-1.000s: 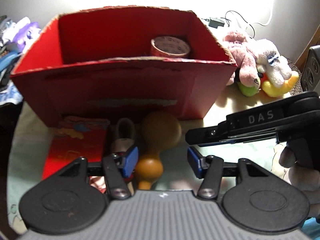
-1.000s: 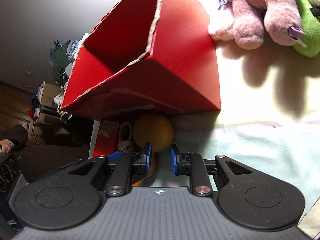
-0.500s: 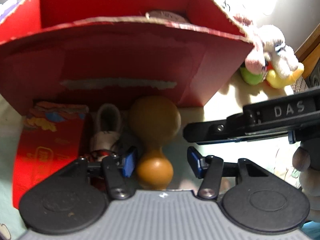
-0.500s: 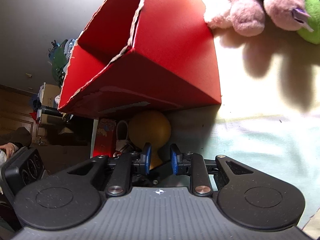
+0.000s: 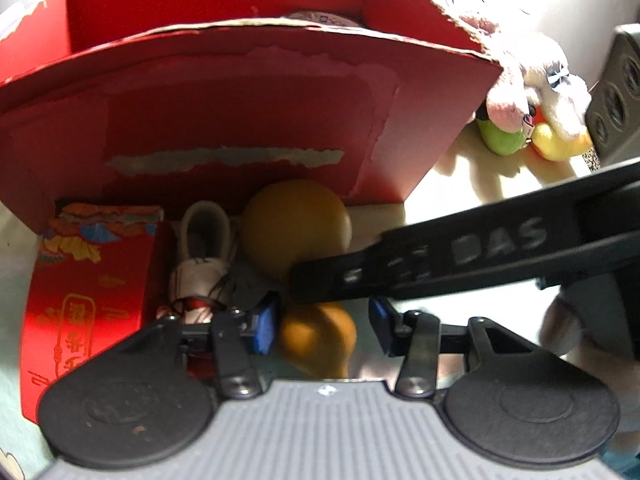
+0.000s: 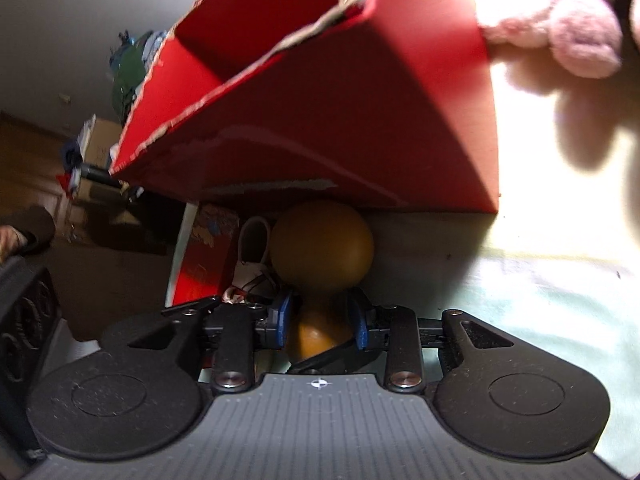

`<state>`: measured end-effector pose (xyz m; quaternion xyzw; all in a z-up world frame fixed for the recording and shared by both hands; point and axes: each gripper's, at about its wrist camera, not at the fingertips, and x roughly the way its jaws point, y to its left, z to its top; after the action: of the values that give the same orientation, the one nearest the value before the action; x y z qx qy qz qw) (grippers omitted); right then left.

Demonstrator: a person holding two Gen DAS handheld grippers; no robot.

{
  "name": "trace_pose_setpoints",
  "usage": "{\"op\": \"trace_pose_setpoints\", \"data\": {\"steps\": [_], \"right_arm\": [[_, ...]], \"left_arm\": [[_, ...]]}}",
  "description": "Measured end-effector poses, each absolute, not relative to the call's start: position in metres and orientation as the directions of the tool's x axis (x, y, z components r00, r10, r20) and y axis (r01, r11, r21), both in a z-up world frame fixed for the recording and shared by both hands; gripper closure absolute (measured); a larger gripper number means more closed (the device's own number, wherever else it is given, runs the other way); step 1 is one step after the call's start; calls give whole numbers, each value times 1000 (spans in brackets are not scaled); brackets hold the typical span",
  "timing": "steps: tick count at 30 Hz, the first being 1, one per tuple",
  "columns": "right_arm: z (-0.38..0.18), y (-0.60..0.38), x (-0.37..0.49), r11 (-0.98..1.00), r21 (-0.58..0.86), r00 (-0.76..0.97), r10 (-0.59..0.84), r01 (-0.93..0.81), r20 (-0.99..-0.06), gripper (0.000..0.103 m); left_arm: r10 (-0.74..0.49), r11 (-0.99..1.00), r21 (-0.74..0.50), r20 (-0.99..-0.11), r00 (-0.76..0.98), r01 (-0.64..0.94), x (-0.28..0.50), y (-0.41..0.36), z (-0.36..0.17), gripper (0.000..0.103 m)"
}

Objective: Organize objects
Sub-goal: 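Move the right gripper down to the brown gourd and close on its neck, then lift the brown gourd with the right gripper and carry it over the box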

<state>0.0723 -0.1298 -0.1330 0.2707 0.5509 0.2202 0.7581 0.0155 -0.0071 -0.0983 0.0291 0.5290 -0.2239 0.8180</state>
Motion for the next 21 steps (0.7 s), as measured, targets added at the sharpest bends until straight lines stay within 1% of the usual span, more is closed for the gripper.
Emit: {"op": "trace_pose_setpoints", "data": {"steps": [3,6,8,11,18,21], "right_arm": [[-137,-131,73,746,665,288,645,-36,-708,68],[-139,-134,72,736,676,280,656,-32,-701,69],[-138,-138,70,730,682,270,663,-27,-698,73],[-134,-146,66,725,688,271,668,-29,-693,73],[-125,-176,48,716,698,301,669,-15,-680,73],[-120,-193,37,710,704,328,665,-2,-671,73]], "left_arm": [[-322,901,-175,-883,342,397,16,-8,-99,53],[-308,903,-160,-887,343,397,16,-9,-100,54],[-308,904,-164,-890,336,395,18,-9,-99,54],[-311,901,-168,-893,325,400,18,-11,-97,54],[-340,865,-162,-886,316,475,5,-31,-81,54],[-340,846,-137,-883,324,516,-2,-49,-74,54]]}}
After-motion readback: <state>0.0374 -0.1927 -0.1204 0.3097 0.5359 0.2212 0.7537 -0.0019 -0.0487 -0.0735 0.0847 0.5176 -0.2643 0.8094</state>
